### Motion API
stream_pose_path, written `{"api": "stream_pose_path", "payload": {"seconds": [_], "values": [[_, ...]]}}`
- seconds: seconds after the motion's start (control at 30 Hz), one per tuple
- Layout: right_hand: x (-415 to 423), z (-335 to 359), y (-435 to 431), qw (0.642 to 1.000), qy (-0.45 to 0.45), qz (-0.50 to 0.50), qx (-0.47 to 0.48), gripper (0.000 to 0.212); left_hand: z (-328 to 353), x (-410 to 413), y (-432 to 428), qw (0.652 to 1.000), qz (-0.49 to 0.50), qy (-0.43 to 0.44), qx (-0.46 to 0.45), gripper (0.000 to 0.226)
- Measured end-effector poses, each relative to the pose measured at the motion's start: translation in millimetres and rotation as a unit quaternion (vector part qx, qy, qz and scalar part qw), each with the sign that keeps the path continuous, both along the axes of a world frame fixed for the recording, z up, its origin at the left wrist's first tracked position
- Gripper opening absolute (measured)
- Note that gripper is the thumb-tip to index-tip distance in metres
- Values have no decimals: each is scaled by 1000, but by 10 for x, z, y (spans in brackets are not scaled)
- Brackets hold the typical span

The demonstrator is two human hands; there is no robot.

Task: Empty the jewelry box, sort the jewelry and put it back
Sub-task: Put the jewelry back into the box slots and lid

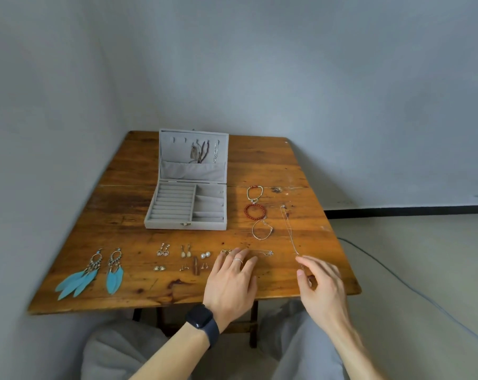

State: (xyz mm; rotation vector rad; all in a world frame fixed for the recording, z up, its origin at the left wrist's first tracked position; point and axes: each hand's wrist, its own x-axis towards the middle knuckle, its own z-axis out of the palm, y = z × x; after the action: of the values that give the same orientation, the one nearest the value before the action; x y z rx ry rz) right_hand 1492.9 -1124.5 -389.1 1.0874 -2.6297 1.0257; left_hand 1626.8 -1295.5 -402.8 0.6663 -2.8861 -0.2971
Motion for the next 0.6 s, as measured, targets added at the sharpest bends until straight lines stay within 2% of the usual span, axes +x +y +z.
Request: {"api": "stream_pose_path", "payload": {"seconds": [0.4,0.6], "values": [[3,-107,-451,989,78,58,114,32,-36,74,50,998,-19,9,-54,52],[26,-151,-416,989,95,75,87,11,-33,71,37,999,-15,8,-38,53]]}}
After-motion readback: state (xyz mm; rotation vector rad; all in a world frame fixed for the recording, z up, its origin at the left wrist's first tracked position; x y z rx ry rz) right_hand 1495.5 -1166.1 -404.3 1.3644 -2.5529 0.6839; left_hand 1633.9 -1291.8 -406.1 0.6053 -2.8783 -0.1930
